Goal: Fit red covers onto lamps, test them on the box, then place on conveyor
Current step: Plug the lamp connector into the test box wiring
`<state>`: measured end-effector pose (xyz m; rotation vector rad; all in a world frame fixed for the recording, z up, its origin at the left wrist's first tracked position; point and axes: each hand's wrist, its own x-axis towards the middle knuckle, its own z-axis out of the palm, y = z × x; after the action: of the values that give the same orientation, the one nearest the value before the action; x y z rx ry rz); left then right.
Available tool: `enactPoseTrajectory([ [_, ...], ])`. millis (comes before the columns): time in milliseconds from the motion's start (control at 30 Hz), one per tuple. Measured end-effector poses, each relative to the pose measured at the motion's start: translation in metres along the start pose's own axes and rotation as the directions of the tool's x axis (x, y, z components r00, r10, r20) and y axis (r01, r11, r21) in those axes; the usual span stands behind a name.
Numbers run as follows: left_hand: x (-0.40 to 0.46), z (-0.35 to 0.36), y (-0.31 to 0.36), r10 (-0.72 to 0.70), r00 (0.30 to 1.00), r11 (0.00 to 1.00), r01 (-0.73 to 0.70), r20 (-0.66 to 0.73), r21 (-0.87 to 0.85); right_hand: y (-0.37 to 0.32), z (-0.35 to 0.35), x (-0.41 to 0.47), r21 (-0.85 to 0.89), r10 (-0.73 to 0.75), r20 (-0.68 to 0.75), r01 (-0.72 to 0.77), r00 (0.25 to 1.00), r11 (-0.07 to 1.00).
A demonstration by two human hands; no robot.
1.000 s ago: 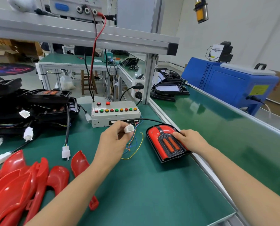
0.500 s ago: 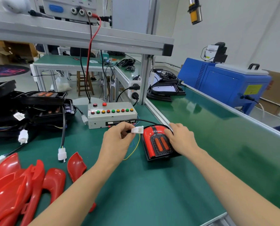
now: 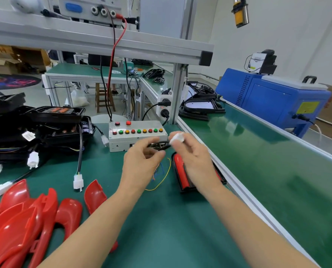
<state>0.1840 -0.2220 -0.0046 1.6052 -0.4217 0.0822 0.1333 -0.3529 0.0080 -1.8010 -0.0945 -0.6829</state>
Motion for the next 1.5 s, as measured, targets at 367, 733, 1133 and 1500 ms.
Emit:
enactPoseTrajectory([
  [367,0.001,0.005,-0.038,-0.114,0.977,0.789,-0.020,0.179,0.614,-0.007,-0.030,0.027,-0.023,-0.100,-0.411,0.100,0.906,0.995],
  [733,0.055,-0.008,-0.060,-0.354,0.935,0.563,0.221,-0.010,0.797,0.001,-0.020,0.022,-0.100,-0.051,-0.180,0.034,0.982,0.994],
  [1133,0.069,-0.042,-0.070,-0.385,0.915,0.458,0.305,-0.123,0.835,0.014,-0.005,0.015,0.105,0.066,-0.048,-0.061,0.997,0.993],
  [1500,0.075,-0.053,-0.053,-0.813,0.563,0.548,0.827,0.152,-0.129,0.018,-0.005,0.018,0.353,0.202,0.019,-0.195,0.979,0.915],
])
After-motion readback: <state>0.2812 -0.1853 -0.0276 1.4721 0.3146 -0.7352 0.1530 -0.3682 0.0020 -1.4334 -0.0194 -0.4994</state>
